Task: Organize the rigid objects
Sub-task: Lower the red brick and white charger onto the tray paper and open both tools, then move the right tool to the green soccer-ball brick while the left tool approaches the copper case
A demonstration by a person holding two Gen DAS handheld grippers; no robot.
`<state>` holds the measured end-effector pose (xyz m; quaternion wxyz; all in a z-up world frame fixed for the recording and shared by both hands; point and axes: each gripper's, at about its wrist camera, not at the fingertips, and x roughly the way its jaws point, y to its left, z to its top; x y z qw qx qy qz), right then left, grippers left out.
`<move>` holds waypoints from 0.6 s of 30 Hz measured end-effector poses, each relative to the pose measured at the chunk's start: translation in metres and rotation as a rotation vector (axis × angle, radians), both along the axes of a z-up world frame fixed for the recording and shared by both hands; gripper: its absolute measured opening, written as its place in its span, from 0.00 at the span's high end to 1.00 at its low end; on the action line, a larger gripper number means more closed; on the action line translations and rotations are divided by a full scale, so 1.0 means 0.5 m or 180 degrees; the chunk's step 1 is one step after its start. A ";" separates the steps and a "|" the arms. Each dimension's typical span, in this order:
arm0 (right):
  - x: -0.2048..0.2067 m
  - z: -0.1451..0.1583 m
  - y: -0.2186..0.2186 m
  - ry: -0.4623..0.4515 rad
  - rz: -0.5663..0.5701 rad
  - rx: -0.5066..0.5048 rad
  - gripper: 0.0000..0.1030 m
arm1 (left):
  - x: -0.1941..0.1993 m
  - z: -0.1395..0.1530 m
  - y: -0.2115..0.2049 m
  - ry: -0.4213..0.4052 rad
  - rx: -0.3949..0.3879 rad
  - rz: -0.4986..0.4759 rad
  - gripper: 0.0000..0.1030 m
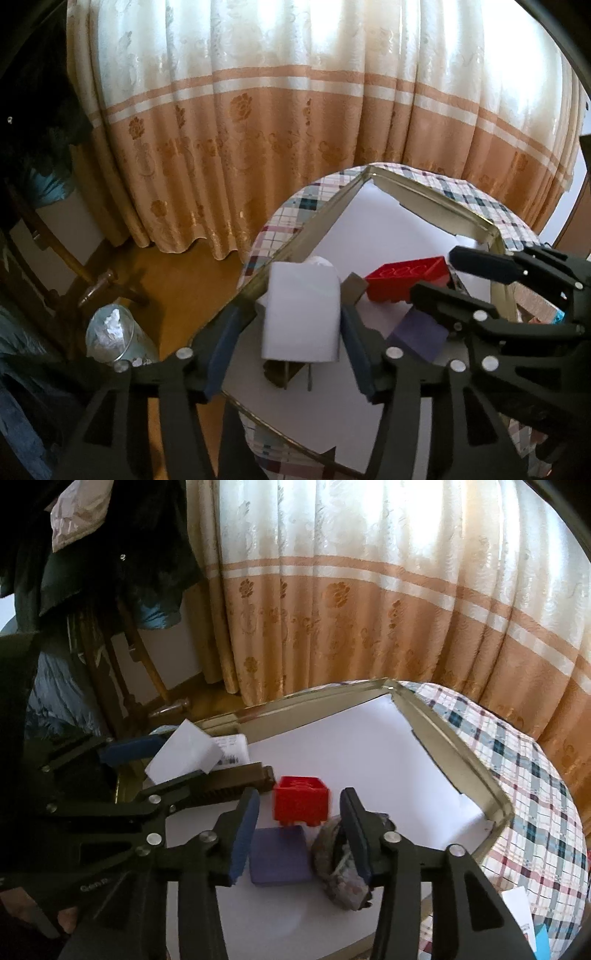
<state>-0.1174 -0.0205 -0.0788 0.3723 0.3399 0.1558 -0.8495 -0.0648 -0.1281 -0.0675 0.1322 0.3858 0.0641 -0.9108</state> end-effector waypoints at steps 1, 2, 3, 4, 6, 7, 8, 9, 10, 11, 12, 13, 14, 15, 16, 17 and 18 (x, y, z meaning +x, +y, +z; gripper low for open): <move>-0.001 0.002 0.006 0.0003 -0.0045 -0.0011 0.46 | 0.000 -0.001 0.003 -0.0006 0.0001 -0.0003 0.40; -0.003 0.003 0.012 -0.0006 -0.0073 -0.0026 0.44 | 0.000 -0.002 0.005 -0.0014 0.0004 -0.0004 0.35; -0.004 0.004 0.018 -0.0019 -0.0103 -0.0043 0.41 | 0.000 -0.002 0.005 -0.0012 0.0016 -0.0007 0.30; -0.004 0.006 0.029 -0.0031 -0.0148 -0.0067 0.40 | 0.001 -0.001 0.005 -0.0005 0.0039 -0.0010 0.27; -0.002 0.009 0.046 -0.0030 -0.0215 -0.0116 0.32 | 0.002 0.002 0.006 0.0022 0.0070 -0.0004 0.17; 0.000 0.013 0.056 -0.0028 -0.0258 -0.0149 0.31 | 0.004 0.004 0.008 0.0040 0.0074 -0.0001 0.14; 0.001 0.015 0.067 -0.0034 -0.0300 -0.0192 0.29 | 0.005 0.006 0.009 0.0059 0.0069 0.0016 0.08; 0.002 0.017 0.073 -0.0048 -0.0317 -0.0224 0.29 | 0.007 0.008 0.011 0.0072 0.0052 0.0042 0.03; 0.004 0.019 0.080 -0.0067 -0.0325 -0.0258 0.29 | 0.008 0.012 0.013 0.0093 0.0027 0.0068 0.01; 0.006 0.022 0.089 -0.0078 -0.0334 -0.0286 0.29 | 0.011 0.015 0.015 0.0117 0.0016 0.0073 0.01; 0.009 0.023 0.092 -0.0077 -0.0343 -0.0292 0.29 | 0.013 0.019 0.019 0.0145 0.0025 0.0060 0.01; 0.013 0.024 0.097 -0.0071 -0.0349 -0.0293 0.29 | 0.014 0.022 0.022 0.0157 0.0034 0.0054 0.01; 0.017 0.025 0.102 -0.0069 -0.0352 -0.0302 0.29 | 0.015 0.025 0.025 0.0167 0.0043 0.0046 0.01; 0.023 0.026 0.108 -0.0074 -0.0354 -0.0314 0.28 | 0.017 0.027 0.029 0.0176 0.0048 0.0035 0.01; 0.024 0.026 0.110 -0.0074 -0.0356 -0.0318 0.28 | 0.020 0.029 0.036 0.0191 0.0049 0.0017 0.01; 0.030 0.027 0.118 -0.0069 -0.0366 -0.0326 0.28 | 0.022 0.031 0.042 0.0200 0.0043 -0.0001 0.01; 0.034 0.027 0.125 -0.0065 -0.0373 -0.0329 0.28 | 0.023 0.034 0.051 0.0202 0.0028 -0.0030 0.01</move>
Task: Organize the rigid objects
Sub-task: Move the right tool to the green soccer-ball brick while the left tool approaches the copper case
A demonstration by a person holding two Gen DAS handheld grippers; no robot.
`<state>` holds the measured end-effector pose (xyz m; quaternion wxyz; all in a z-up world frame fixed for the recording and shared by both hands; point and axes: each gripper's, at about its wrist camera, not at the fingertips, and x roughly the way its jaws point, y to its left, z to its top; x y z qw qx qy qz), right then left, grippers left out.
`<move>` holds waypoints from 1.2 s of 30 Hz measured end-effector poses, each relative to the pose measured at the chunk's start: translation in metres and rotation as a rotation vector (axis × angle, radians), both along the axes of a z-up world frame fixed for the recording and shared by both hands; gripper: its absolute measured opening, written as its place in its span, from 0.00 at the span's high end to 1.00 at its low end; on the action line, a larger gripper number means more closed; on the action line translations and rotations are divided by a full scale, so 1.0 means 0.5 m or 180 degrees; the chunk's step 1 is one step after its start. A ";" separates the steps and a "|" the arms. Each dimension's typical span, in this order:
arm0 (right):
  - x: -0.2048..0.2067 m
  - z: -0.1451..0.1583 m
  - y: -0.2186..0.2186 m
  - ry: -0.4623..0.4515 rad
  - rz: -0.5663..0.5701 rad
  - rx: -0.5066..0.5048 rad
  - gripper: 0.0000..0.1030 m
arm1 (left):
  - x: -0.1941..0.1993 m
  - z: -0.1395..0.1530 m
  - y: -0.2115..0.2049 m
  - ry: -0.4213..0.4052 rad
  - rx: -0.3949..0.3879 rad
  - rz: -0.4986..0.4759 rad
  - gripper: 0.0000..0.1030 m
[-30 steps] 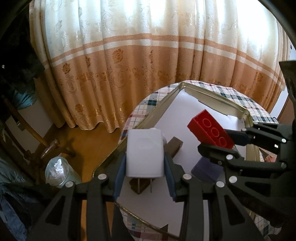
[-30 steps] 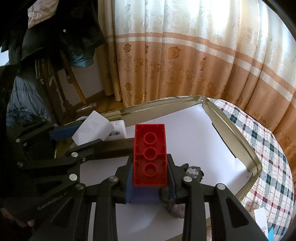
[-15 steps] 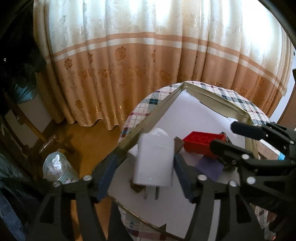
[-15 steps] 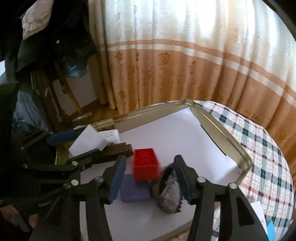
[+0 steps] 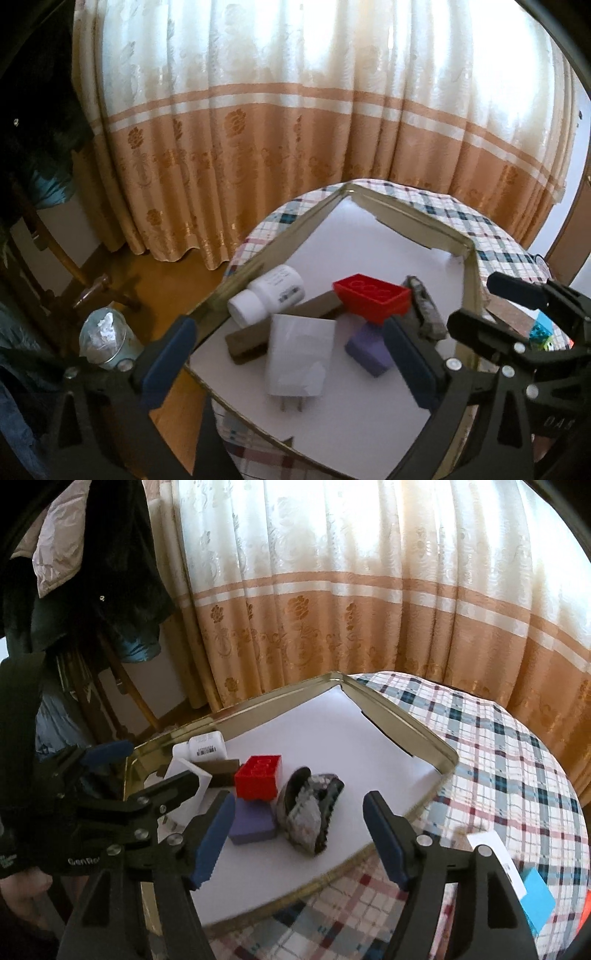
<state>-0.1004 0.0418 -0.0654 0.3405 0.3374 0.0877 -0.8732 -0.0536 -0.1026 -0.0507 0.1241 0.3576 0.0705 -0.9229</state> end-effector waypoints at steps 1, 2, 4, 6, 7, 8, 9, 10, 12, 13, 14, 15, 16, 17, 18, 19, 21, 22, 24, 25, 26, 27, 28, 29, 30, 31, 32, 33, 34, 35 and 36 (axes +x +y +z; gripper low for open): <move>0.005 0.000 0.011 0.0006 -0.0026 -0.0005 0.28 | 0.001 0.002 0.004 0.0004 -0.0006 -0.0015 0.01; 0.007 -0.001 0.018 0.0004 -0.0047 -0.0011 0.28 | 0.001 0.003 0.010 0.0009 -0.0007 -0.0031 0.01; 0.013 -0.001 0.041 0.0002 -0.0093 -0.0035 0.28 | 0.004 0.009 0.027 0.0023 0.0011 -0.0087 0.01; 0.021 -0.002 0.072 0.0006 -0.0179 -0.0048 0.28 | 0.005 0.014 0.046 0.0038 0.0025 -0.0145 0.01; 0.027 -0.004 0.096 0.0008 -0.0250 -0.0060 0.28 | 0.005 0.016 0.062 0.0045 0.0026 -0.0207 0.01; 0.029 -0.006 0.113 0.0002 -0.0305 -0.0069 0.28 | 0.004 0.018 0.080 0.0048 0.0014 -0.0279 0.01; 0.031 -0.008 0.129 -0.0011 -0.0356 -0.0076 0.28 | 0.003 0.019 0.092 0.0048 0.0001 -0.0318 0.01; 0.033 -0.011 0.150 -0.0026 -0.0425 -0.0084 0.28 | 0.002 0.020 0.112 0.0048 -0.0025 -0.0384 0.01; 0.037 -0.019 0.201 -0.0060 -0.0607 -0.0096 0.28 | 0.003 0.022 0.142 0.0058 -0.0055 -0.0474 0.01; 0.038 -0.024 0.223 -0.0076 -0.0695 -0.0094 0.28 | 0.004 0.024 0.159 0.0070 -0.0066 -0.0525 0.01; 0.036 -0.028 0.242 -0.0089 -0.0770 -0.0096 0.28 | 0.006 0.026 0.171 0.0085 -0.0074 -0.0563 0.01; 0.037 -0.035 0.269 -0.0108 -0.0881 -0.0105 0.28 | 0.008 0.028 0.185 0.0104 -0.0087 -0.0604 0.01; 0.040 -0.041 0.293 -0.0121 -0.0980 -0.0111 0.28 | 0.010 0.031 0.200 0.0120 -0.0106 -0.0650 0.01; 0.039 -0.047 0.309 -0.0137 -0.1055 -0.0113 0.28 | 0.010 0.032 0.215 0.0129 -0.0121 -0.0699 0.01; 0.040 -0.054 0.326 -0.0158 -0.1124 -0.0118 0.28 | 0.007 0.033 0.225 0.0127 -0.0131 -0.0739 0.01; 0.042 -0.061 0.343 -0.0187 -0.1196 -0.0129 0.28 | 0.006 0.032 0.236 0.0124 -0.0134 -0.0770 0.01; 0.040 -0.079 0.376 -0.0259 -0.1349 -0.0137 0.28 | -0.001 0.028 0.258 0.0100 -0.0122 -0.0850 0.01; 0.039 -0.085 0.386 -0.0274 -0.1380 -0.0142 0.28 | -0.003 0.026 0.266 0.0084 -0.0124 -0.0875 0.01; 0.034 -0.095 0.402 -0.0315 -0.1443 -0.0163 0.28 | -0.008 0.021 0.286 0.0048 -0.0132 -0.0937 0.01; 0.032 -0.099 0.407 -0.0330 -0.1458 -0.0176 0.28 | -0.009 0.020 0.292 0.0038 -0.0134 -0.0959 0.01; 0.031 -0.100 0.409 -0.0337 -0.1454 -0.0185 0.28 | -0.010 0.019 0.299 0.0032 -0.0138 -0.0978 0.01; 0.029 -0.102 0.409 -0.0345 -0.1442 -0.0195 0.28 | -0.010 0.020 0.307 0.0041 -0.0149 -0.1011 0.01; 0.029 -0.104 0.413 -0.0352 -0.1437 -0.0200 0.28 | -0.011 0.020 0.313 0.0048 -0.0160 -0.1028 0.01; 0.026 -0.107 0.413 -0.0360 -0.1437 -0.0204 0.28 | -0.012 0.020 0.320 0.0049 -0.0173 -0.1048 0.01; 0.023 -0.110 0.412 -0.0371 -0.1435 -0.0207 0.28 | -0.013 0.019 0.324 0.0047 -0.0176 -0.1061 0.01; 0.020 -0.114 0.412 -0.0388 -0.1433 -0.0207 0.28 | -0.015 0.016 0.331 0.0039 -0.0178 -0.1081 0.01; 0.018 -0.118 0.411 -0.0408 -0.1426 -0.0206 0.28 | -0.019 0.013 0.337 0.0021 -0.0176 -0.1097 0.01; 0.018 -0.121 0.411 -0.0416 -0.1417 -0.0207 0.28 | -0.022 0.010 0.343 0.0004 -0.0166 -0.1116 0.01; 0.017 -0.124 0.411 -0.0423 -0.1415 -0.0207 0.28 | -0.024 0.007 0.348 -0.0007 -0.0155 -0.1140 0.01; 0.016 -0.124 0.413 -0.0428 -0.1427 -0.0223 0.31 | -0.026 0.004 0.353 -0.0011 -0.0151 -0.1156 0.01; 0.015 -0.123 0.414 -0.0418 -0.1430 -0.0238 0.33 | -0.029 -0.002 0.361 -0.0035 -0.0154 -0.1174 0.01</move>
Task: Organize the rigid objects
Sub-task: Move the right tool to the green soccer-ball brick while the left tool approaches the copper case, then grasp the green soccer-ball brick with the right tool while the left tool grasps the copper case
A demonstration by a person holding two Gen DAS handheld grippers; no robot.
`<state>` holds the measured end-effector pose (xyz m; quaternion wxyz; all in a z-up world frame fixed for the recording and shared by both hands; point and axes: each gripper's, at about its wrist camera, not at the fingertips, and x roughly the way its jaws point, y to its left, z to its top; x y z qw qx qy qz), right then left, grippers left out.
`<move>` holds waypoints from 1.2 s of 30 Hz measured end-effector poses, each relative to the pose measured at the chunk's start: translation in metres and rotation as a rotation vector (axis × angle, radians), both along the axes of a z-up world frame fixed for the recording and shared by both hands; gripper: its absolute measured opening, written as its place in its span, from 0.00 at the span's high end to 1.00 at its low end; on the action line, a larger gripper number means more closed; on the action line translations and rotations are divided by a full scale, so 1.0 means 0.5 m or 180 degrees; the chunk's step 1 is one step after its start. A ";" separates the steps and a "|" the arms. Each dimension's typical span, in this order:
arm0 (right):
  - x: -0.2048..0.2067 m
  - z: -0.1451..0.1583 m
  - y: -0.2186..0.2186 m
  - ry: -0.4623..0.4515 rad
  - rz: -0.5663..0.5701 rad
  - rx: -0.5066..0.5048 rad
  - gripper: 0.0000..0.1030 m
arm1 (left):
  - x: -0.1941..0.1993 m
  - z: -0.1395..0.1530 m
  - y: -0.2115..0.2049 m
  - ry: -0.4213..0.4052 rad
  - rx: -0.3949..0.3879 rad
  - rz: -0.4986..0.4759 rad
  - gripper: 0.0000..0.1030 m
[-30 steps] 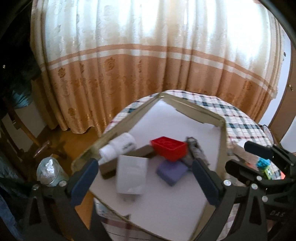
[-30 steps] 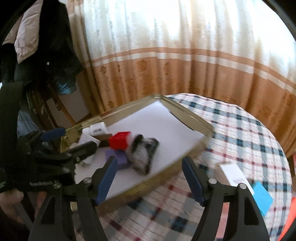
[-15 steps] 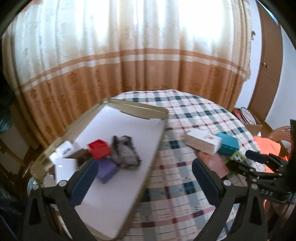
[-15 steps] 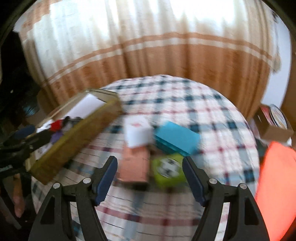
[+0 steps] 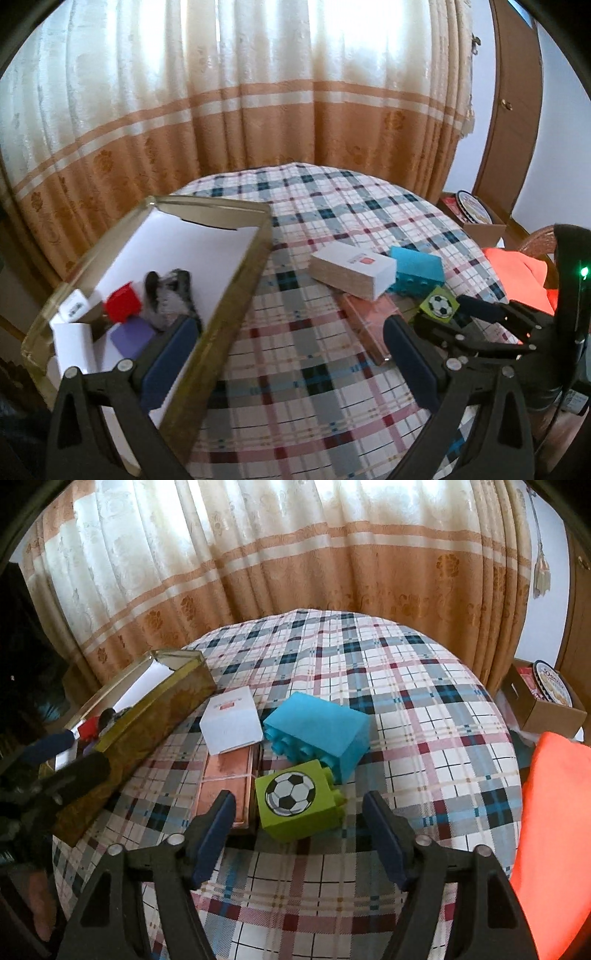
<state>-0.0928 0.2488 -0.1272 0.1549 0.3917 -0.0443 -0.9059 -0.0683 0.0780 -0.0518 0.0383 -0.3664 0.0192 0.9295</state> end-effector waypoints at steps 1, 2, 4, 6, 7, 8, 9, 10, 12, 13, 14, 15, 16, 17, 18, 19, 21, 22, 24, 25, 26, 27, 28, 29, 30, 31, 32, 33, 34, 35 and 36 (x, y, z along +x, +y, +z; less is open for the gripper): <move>-0.002 0.000 0.001 -0.0005 0.0008 -0.0002 0.36 | -0.003 -0.004 0.005 -0.0026 -0.0006 -0.0014 0.01; -0.006 -0.005 -0.001 -0.0051 0.0011 0.0029 0.46 | -0.006 -0.007 0.008 -0.0041 -0.0002 -0.0026 0.01; -0.012 -0.012 -0.003 -0.0137 0.0054 0.0009 0.53 | -0.010 -0.012 0.015 -0.0073 0.0016 -0.0053 0.01; -0.011 -0.011 -0.001 -0.0116 0.0053 -0.0022 0.55 | -0.013 -0.015 0.021 -0.0097 0.0034 -0.0082 0.01; -0.009 -0.009 0.002 -0.0087 0.0035 -0.0037 0.55 | -0.014 -0.016 0.023 -0.0102 0.0040 -0.0089 0.01; -0.005 -0.006 0.006 -0.0040 0.0002 -0.0060 0.55 | -0.015 -0.018 0.026 -0.0113 0.0044 -0.0097 0.01; -0.002 -0.005 0.009 -0.0015 -0.0036 -0.0073 0.55 | -0.016 -0.020 0.029 -0.0127 0.0048 -0.0106 0.01; 0.000 -0.003 0.014 0.0015 -0.0105 -0.0086 0.55 | -0.017 -0.022 0.032 -0.0139 0.0054 -0.0117 0.01; 0.001 0.000 0.020 0.0056 -0.0186 -0.0089 0.55 | -0.020 -0.027 0.040 -0.0174 0.0057 -0.0144 0.01; 0.002 0.002 0.023 0.0076 -0.0258 -0.0063 0.55 | -0.021 -0.029 0.045 -0.0187 0.0055 -0.0162 0.01; 0.003 0.003 0.023 0.0081 -0.0310 -0.0036 0.55 | -0.022 -0.031 0.048 -0.0196 0.0048 -0.0171 0.01; 0.002 0.003 0.025 0.0078 -0.0335 -0.0022 0.55 | -0.025 -0.034 0.053 -0.0216 0.0030 -0.0182 0.01; 0.000 0.003 0.025 0.0065 -0.0366 0.0002 0.55 | -0.027 -0.037 0.058 -0.0231 0.0026 -0.0196 0.01; 0.000 0.003 0.025 0.0056 -0.0402 0.0022 0.55 | -0.031 -0.041 0.062 -0.0251 0.0026 -0.0208 0.01; -0.001 0.002 0.029 0.0049 -0.0448 0.0035 0.55 | -0.035 -0.043 0.063 -0.0258 0.0033 -0.0195 0.01; -0.002 0.001 0.032 0.0036 -0.0463 0.0020 0.55 | -0.040 -0.046 0.063 -0.0277 0.0053 -0.0183 0.01; -0.006 -0.002 0.040 -0.0007 -0.0507 -0.0028 0.55 | -0.050 -0.052 0.064 -0.0336 0.0094 -0.0175 0.01; -0.007 -0.003 0.043 -0.0014 -0.0529 -0.0040 0.55 | -0.053 -0.054 0.065 -0.0341 0.0102 -0.0171 0.01; -0.006 -0.003 0.047 -0.0008 -0.0578 -0.0045 0.55 | -0.058 -0.060 0.069 -0.0362 0.0072 -0.0172 0.01; -0.005 -0.002 0.049 0.0007 -0.0612 -0.0040 0.55 | -0.059 -0.064 0.073 -0.0380 0.0045 -0.0188 0.01; -0.002 0.001 0.051 0.0038 -0.0658 -0.0020 0.55 | -0.059 -0.066 0.076 -0.0389 0.0031 -0.0199 0.01; -0.001 0.002 0.052 0.0052 -0.0688 -0.0006 0.55 | -0.060 -0.071 0.079 -0.0404 0.0012 -0.0217 0.01; -0.002 0.001 0.054 0.0041 -0.0724 0.0009 0.55 | -0.062 -0.073 0.081 -0.0410 0.0002 -0.0217 0.01; -0.004 0.000 0.056 0.0022 -0.0735 -0.0004 0.55 | -0.065 -0.074 0.081 -0.0413 -0.0001 -0.0215 0.01; -0.004 0.000 0.060 0.0011 -0.0745 -0.0033 0.55 | -0.068 -0.076 0.083 -0.0418 0.0003 -0.0219 0.01; -0.004 -0.001 0.064 -0.0001 -0.0755 -0.0068 0.55 | -0.075 -0.079 0.084 -0.0438 0.0009 -0.0220 0.01; -0.006 -0.004 0.069 -0.0031 -0.0768 -0.0111 0.55 | -0.079 -0.080 0.086 -0.0457 0.0020 -0.0221 0.01; -0.007 -0.005 0.072 -0.0044 -0.0781 -0.0140 0.55 | -0.086 -0.085 0.085 -0.0499 0.0063 -0.0220 0.01; -0.007 -0.005 0.075 -0.0047 -0.0787 -0.0170 0.55 | -0.091 -0.088 0.083 -0.0530 0.0086 -0.0205 0.01; -0.007 -0.005 0.074 -0.0046 -0.0787 -0.0164 0.55 | -0.095 -0.092 0.082 -0.0564 0.0105 -0.0189 0.01; -0.006 -0.004 0.072 -0.0039 -0.0792 -0.0143 0.55 | -0.102 -0.098 0.077 -0.0618 0.0171 -0.0195 0.01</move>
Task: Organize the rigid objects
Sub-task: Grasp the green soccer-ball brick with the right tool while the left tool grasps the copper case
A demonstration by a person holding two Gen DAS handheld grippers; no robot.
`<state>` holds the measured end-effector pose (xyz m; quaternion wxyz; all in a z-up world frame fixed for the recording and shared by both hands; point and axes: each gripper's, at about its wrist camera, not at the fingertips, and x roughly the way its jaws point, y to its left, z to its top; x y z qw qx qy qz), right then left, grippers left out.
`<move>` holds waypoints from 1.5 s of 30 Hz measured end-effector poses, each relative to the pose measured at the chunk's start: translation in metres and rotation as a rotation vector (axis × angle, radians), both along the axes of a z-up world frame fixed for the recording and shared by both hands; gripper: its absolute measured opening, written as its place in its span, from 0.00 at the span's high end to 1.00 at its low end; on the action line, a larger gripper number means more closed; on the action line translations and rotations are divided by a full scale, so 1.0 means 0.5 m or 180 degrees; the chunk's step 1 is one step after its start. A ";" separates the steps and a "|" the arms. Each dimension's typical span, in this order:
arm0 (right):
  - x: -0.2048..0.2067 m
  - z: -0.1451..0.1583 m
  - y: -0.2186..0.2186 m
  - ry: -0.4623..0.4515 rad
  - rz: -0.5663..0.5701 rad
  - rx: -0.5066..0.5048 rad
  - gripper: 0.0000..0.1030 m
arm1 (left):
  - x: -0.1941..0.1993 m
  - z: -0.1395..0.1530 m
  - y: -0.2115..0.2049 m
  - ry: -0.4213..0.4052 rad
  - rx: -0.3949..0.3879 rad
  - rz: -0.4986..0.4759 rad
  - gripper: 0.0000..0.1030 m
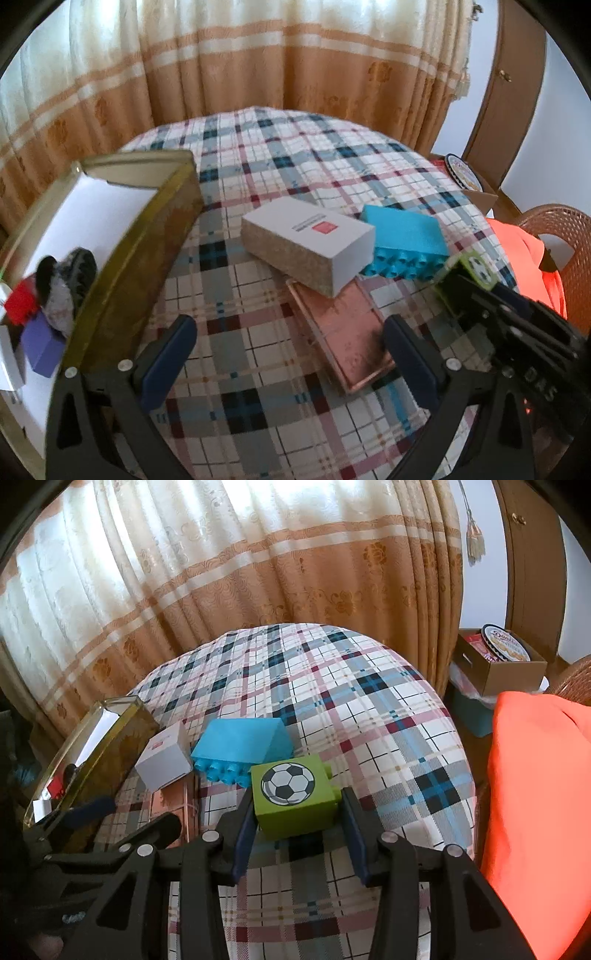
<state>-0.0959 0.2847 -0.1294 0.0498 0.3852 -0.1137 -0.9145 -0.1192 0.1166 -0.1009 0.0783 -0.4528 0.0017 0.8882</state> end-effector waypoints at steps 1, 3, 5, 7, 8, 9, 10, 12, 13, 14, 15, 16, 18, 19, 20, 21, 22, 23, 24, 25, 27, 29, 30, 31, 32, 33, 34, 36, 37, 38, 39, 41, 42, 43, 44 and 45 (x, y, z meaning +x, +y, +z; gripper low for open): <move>0.001 0.000 0.005 0.0014 -0.0008 0.0002 0.55 | -0.002 -0.002 -0.001 -0.0023 0.0044 -0.0012 0.01; 0.002 0.002 0.006 0.0038 -0.0023 0.0020 0.55 | -0.003 -0.003 0.001 -0.0031 0.0058 -0.0030 0.01; 0.004 0.003 0.005 0.0058 -0.0041 0.0028 0.55 | -0.001 -0.003 0.005 -0.0018 0.0044 -0.0033 0.01; 0.008 0.005 0.005 0.0085 -0.0040 0.0017 0.55 | 0.002 0.002 0.006 0.0024 0.0031 -0.0048 0.01; 0.008 0.005 0.004 0.0091 -0.0037 0.0026 0.55 | 0.003 0.006 0.003 0.0056 0.0061 -0.0047 0.01; 0.007 0.005 0.003 0.0083 -0.0033 0.0025 0.55 | 0.002 0.008 0.001 0.0066 0.0110 -0.0042 0.01; 0.008 0.006 0.003 0.0088 -0.0040 0.0015 0.55 | 0.000 0.008 0.003 0.0055 0.0124 -0.0050 0.01; 0.008 0.005 0.008 0.0085 -0.0071 -0.0022 0.55 | -0.009 0.000 0.010 0.0001 0.0011 -0.0053 0.01; 0.006 0.003 0.011 0.0069 -0.0073 -0.0046 0.55 | -0.009 -0.001 0.009 0.0007 0.0038 -0.0049 0.01; 0.006 0.002 0.012 0.0070 -0.0070 -0.0066 0.55 | -0.011 -0.001 0.008 -0.0001 0.0046 -0.0051 0.00; 0.007 0.003 0.012 0.0075 -0.0069 -0.0063 0.55 | -0.012 -0.002 0.007 -0.0010 0.0062 -0.0066 0.00; 0.006 0.003 0.010 0.0077 -0.0064 -0.0061 0.55 | -0.012 -0.004 0.005 -0.0022 0.0081 -0.0076 0.00; 0.006 0.004 0.005 0.0092 -0.0019 -0.0051 0.55 | -0.012 -0.006 -0.002 -0.0077 0.0125 -0.0135 0.00; 0.007 0.006 0.000 0.0106 0.0000 -0.0022 0.55 | -0.010 -0.006 -0.006 -0.0089 0.0135 -0.0146 0.00; 0.008 0.007 -0.002 0.0119 0.0008 0.0001 0.55 | -0.009 -0.006 -0.013 -0.0124 0.0160 -0.0159 0.00; 0.009 0.008 -0.004 0.0130 0.0016 0.0013 0.55 | -0.005 -0.007 -0.016 -0.0151 0.0182 -0.0192 0.00; 0.009 0.008 -0.004 0.0138 0.0020 0.0013 0.55 | -0.002 -0.007 -0.018 -0.0157 0.0195 -0.0195 0.00; 0.010 0.009 -0.003 0.0146 0.0004 -0.0003 0.55 | 0.000 -0.006 -0.019 -0.0156 0.0204 -0.0181 0.00; 0.010 0.009 0.000 0.0152 -0.0006 -0.0017 0.55 | -0.001 -0.005 -0.016 -0.0135 0.0179 -0.0152 0.00; 0.011 0.008 0.003 0.0156 -0.0025 -0.0046 0.55 | -0.002 -0.003 -0.013 -0.0118 0.0156 -0.0141 0.01; 0.011 0.007 0.006 0.0154 -0.0037 -0.0061 0.55 | -0.009 -0.001 0.000 -0.0098 0.0162 -0.0163 0.01; 0.012 0.007 0.010 0.0148 -0.0083 -0.0069 0.55 | -0.012 -0.003 0.008 -0.0087 0.0149 -0.0166 0.01; 0.009 0.003 0.017 0.0108 -0.0079 -0.0137 0.55 | -0.015 -0.007 0.011 -0.0099 0.0099 -0.0161 0.01; 0.005 0.001 0.019 0.0075 -0.0069 -0.0166 0.55 | -0.018 -0.012 0.010 -0.0144 0.0089 -0.0149 0.01; 0.004 0.002 0.019 0.0066 -0.0054 -0.0172 0.55 | -0.020 -0.015 0.009 -0.0167 0.0078 -0.0146 0.01; 0.004 0.003 0.015 0.0066 -0.0045 -0.0132 0.55 | -0.019 -0.016 0.009 -0.0158 -0.0037 -0.0119 0.01; 0.004 0.004 0.010 0.0070 -0.0020 -0.0084 0.55 | -0.019 -0.018 0.008 -0.0151 -0.0134 -0.0067 0.01; 0.001 0.005 -0.003 0.0045 0.0050 0.0036 0.55 | -0.021 -0.020 0.000 -0.0165 -0.0144 -0.0030 0.06; 0.001 0.004 -0.005 0.0040 0.0062 0.0046 0.55 | -0.020 -0.018 -0.004 -0.0132 -0.0153 -0.0027 0.08; -0.001 0.003 -0.005 0.0018 0.0081 0.0049 0.55 | -0.018 -0.019 -0.006 -0.0120 -0.0172 -0.0025 0.10; -0.004 0.000 -0.005 -0.0019 0.0106 0.0030 0.55 | -0.017 -0.019 -0.005 -0.0118 -0.0195 -0.0042 0.10; -0.006 -0.003 -0.006 -0.0051 0.0135 0.0026 0.55 | -0.016 -0.019 -0.006 -0.0106 -0.0189 -0.0064 0.12; -0.006 -0.004 -0.008 -0.0049 0.0145 0.0036 0.55 | -0.015 -0.017 -0.004 -0.0089 -0.0188 -0.0094 0.17; -0.006 -0.004 -0.012 -0.0049 0.0163 0.0056 0.55 | -0.012 -0.015 0.000 -0.0062 -0.0185 -0.0144 0.20; -0.006 -0.003 -0.016 -0.0049 0.0186 0.0083 0.55 | -0.010 -0.014 0.003 -0.0045 -0.0178 -0.0183 0.26; -0.006 -0.003 -0.019 -0.0048 0.0203 0.0104 0.55 | -0.007 -0.012 0.005 -0.0026 -0.0166 -0.0224 0.31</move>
